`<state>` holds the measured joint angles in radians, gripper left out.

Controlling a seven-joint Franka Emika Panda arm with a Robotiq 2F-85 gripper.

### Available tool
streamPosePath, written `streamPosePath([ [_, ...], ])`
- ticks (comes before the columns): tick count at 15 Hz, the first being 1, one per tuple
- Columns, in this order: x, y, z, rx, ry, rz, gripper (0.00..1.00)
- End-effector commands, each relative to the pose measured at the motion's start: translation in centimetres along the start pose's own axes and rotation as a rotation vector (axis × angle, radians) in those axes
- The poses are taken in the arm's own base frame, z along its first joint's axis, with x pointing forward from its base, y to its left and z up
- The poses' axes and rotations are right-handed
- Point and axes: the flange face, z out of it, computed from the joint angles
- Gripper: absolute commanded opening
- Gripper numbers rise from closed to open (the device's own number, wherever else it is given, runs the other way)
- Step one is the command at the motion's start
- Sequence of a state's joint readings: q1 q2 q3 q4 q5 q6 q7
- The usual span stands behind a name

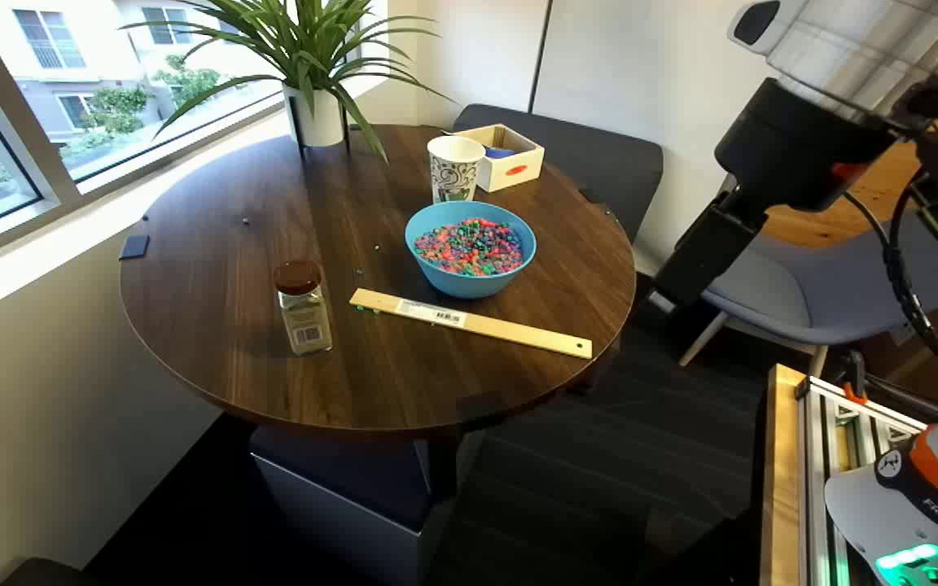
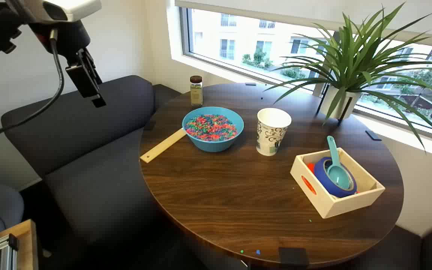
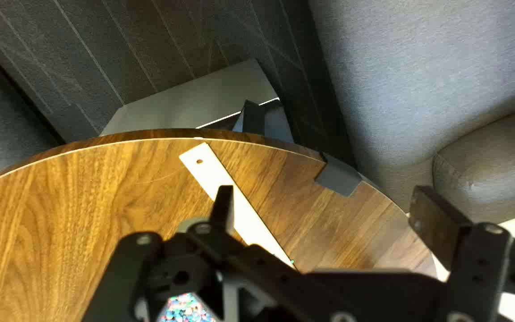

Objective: Move the blue bowl to the right

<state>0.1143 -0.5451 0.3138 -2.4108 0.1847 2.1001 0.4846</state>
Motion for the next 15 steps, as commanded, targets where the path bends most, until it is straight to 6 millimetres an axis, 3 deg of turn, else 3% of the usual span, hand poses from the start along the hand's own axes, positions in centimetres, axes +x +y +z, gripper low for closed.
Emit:
streamPosePath([
  [1, 0.0, 0.0, -0.1, -0.001, -0.001, 0.0, 1.0],
  [5, 0.3, 0.6, 0.0, -0.033, 0.007, 0.039, 1.0],
  [7, 0.9, 3.8, -0.5, -0.098, 0.03, 0.152, 1.0],
  [11, 2.6, 12.0, -0.9, -0.219, -0.022, 0.328, 1.0],
  [13, 3.9, 14.6, -0.1, -0.198, -0.074, 0.443, 1.0],
  [15, 5.9, 16.0, 1.0, -0.156, -0.085, 0.551, 1.0],
])
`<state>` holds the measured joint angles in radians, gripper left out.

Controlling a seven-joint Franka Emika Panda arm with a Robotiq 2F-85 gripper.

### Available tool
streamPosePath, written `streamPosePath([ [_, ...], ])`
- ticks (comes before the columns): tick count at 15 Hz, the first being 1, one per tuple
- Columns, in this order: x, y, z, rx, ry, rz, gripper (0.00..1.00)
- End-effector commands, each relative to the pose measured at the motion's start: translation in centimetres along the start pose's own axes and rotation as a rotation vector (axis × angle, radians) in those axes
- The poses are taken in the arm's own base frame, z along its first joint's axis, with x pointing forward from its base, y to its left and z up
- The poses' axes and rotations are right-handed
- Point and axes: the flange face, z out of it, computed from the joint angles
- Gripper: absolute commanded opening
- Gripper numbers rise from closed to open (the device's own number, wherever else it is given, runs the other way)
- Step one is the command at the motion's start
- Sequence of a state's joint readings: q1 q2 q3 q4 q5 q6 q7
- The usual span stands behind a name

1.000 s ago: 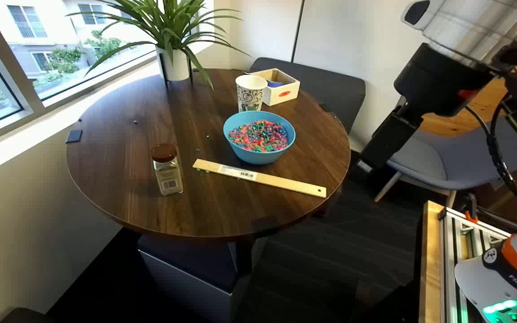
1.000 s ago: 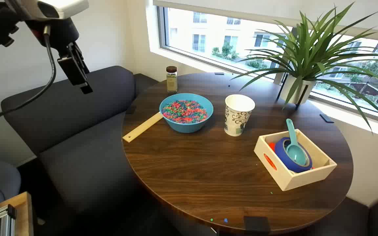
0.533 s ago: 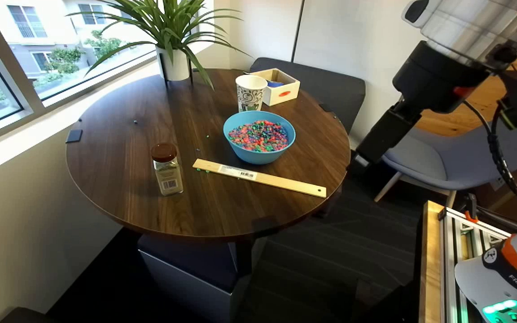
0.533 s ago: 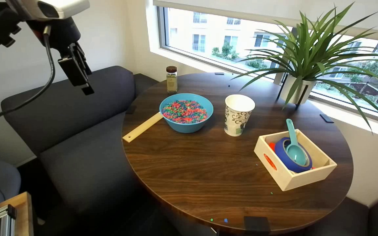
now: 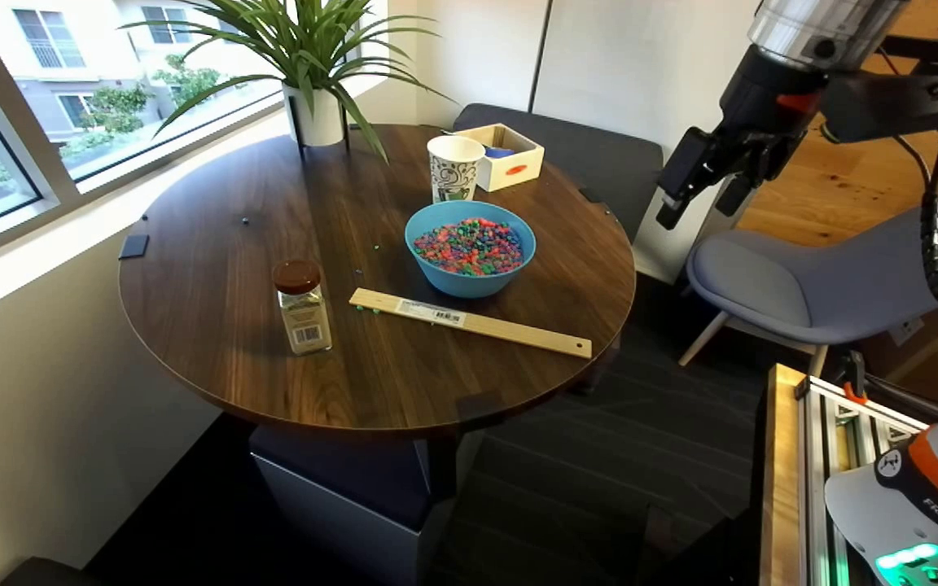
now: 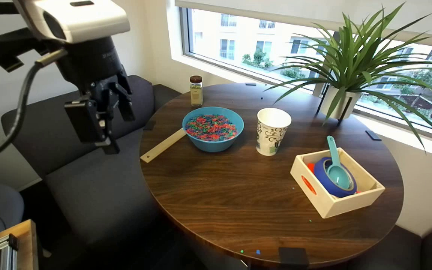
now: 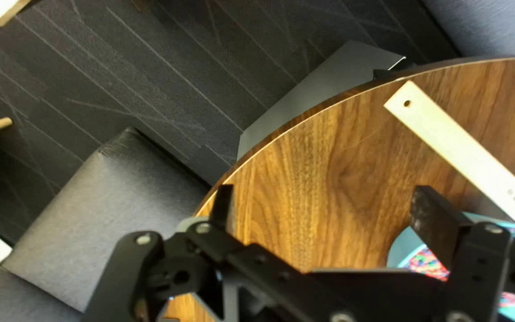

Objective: Move the blue bowl to the right

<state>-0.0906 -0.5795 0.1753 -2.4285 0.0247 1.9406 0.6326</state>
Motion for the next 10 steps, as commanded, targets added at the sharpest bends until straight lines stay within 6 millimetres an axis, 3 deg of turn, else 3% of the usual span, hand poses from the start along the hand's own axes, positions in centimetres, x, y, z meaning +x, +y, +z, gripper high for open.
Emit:
streamPosePath([
  [1, 3.4, 0.5, 2.2, 0.031, -0.05, 0.192, 1.0],
  [4, 6.2, 1.3, 2.8, 0.082, -0.034, 0.344, 1.0],
  [5, 4.6, 1.5, 2.4, 0.051, -0.021, 0.251, 1.0],
  [10, 5.1, 1.4, 2.6, 0.055, -0.02, 0.255, 1.0],
])
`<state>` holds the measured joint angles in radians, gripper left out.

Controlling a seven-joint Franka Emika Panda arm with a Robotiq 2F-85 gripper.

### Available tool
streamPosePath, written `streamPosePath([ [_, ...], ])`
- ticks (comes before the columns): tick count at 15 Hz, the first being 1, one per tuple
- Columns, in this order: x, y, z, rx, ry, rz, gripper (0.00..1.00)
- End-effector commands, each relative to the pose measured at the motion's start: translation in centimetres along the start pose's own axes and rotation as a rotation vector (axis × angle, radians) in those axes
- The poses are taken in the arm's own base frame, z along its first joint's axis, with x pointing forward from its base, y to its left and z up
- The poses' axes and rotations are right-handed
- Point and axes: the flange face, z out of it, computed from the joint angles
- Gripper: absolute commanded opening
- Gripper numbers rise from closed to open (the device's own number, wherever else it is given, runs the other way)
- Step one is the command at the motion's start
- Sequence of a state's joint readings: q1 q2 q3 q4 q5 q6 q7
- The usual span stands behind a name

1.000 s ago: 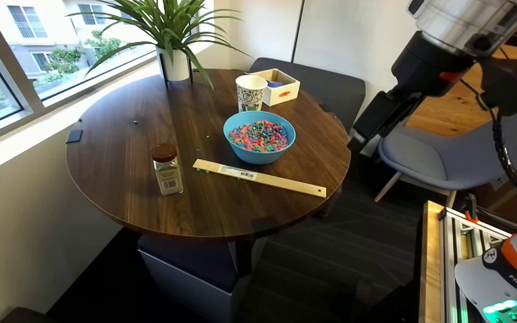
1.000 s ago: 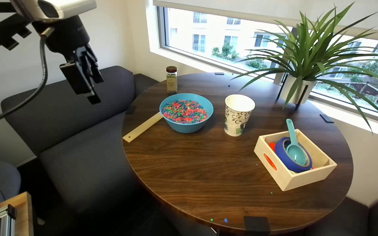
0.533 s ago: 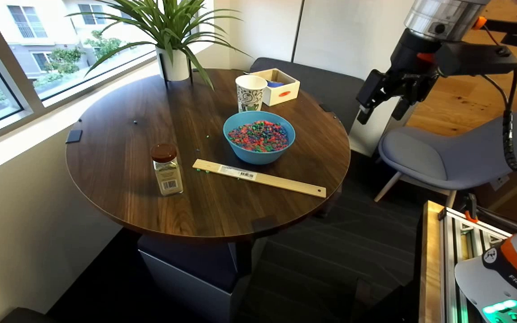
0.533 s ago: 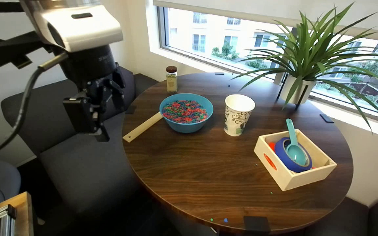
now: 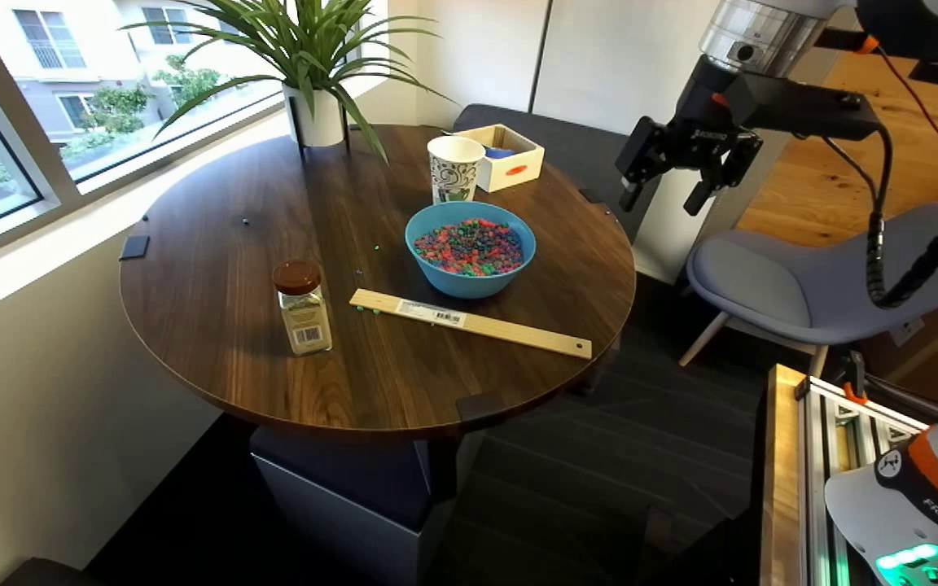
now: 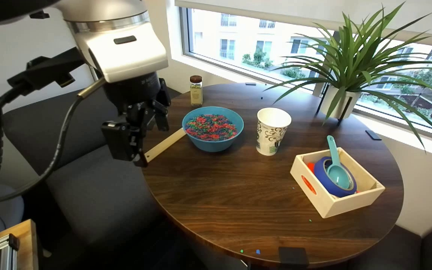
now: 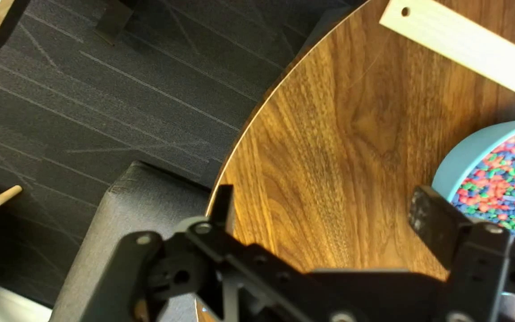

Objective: Move the blue bowl to the right

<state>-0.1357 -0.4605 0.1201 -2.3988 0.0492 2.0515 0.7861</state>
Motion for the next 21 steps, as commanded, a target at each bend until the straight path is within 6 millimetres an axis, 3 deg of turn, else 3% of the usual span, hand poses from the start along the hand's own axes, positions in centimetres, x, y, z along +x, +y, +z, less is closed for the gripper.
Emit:
streamPosePath([
  [1, 0.7, -0.9, 0.7, 0.07, 0.034, -0.009, 1.0],
  [5, 3.5, -2.7, 2.6, 0.246, 0.172, -0.023, 1.0],
  [10, 4.5, -5.2, 6.6, 0.288, 0.082, -0.085, 1.0],
  [14, 4.9, -7.3, 8.1, 0.282, 0.06, -0.15, 0.8],
  [16, 5.6, -7.9, 8.6, 0.269, 0.054, -0.161, 0.66],
  [17, 5.8, -8.2, 8.8, 0.266, 0.051, -0.167, 0.62],
  [19, 6.3, -8.9, 9.4, 0.261, 0.047, -0.172, 0.65],
  [21, 6.6, -9.5, 10.1, 0.252, 0.037, -0.18, 0.53],
])
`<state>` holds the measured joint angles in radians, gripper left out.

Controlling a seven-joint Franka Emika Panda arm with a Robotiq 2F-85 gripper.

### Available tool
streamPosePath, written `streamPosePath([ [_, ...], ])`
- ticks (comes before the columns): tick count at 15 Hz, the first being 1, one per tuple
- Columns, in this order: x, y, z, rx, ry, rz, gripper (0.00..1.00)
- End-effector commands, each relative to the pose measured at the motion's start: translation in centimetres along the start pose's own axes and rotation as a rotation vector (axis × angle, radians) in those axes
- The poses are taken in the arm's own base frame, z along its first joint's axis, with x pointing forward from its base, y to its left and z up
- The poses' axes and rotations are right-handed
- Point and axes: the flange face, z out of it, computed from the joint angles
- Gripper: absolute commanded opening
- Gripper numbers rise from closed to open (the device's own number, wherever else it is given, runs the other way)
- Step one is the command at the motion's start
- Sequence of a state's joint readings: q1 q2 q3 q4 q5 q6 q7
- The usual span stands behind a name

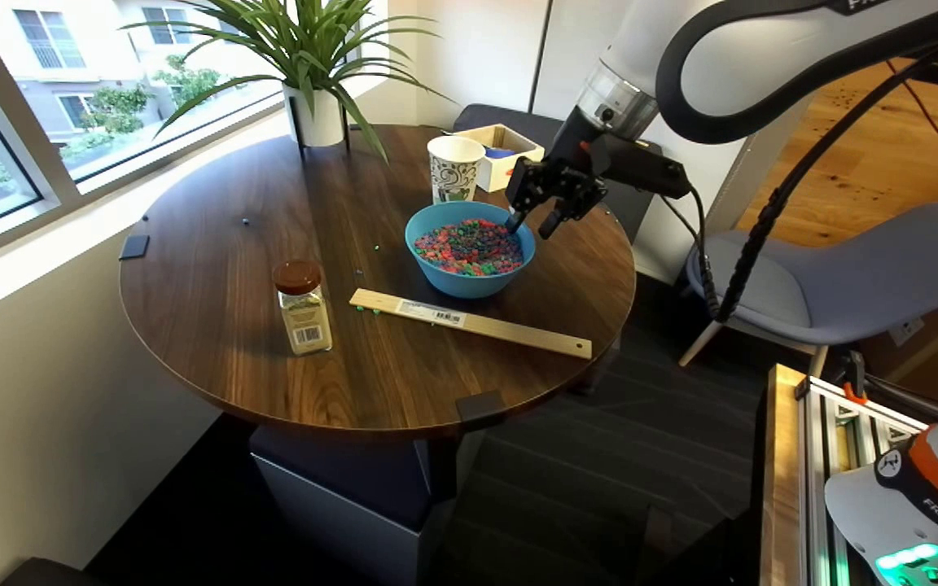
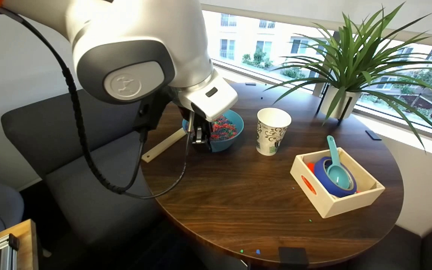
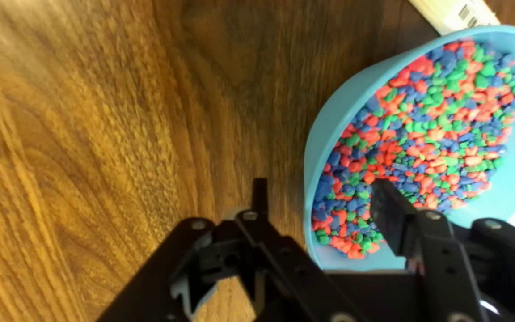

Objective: Move the blue bowl to the right

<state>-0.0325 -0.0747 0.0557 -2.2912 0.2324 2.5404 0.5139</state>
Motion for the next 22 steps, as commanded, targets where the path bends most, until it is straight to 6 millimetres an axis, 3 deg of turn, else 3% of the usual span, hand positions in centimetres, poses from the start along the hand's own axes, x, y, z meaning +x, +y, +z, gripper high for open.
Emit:
streamPosePath([
  [1, 0.8, -1.1, 1.7, -0.006, -0.034, -0.019, 0.46],
  [2, 0.8, -1.2, 2.1, -0.012, -0.044, -0.026, 0.34],
  [6, 0.5, -1.3, 2.1, -0.038, -0.1, -0.059, 0.03],
  [11, 0.2, -0.7, 0.6, -0.073, -0.156, -0.08, 0.07],
  [14, -0.4, 0.9, -0.3, -0.095, -0.174, -0.05, 0.07],
  [22, -2.6, 9.5, -3.4, -0.142, -0.085, 0.307, 0.07],
])
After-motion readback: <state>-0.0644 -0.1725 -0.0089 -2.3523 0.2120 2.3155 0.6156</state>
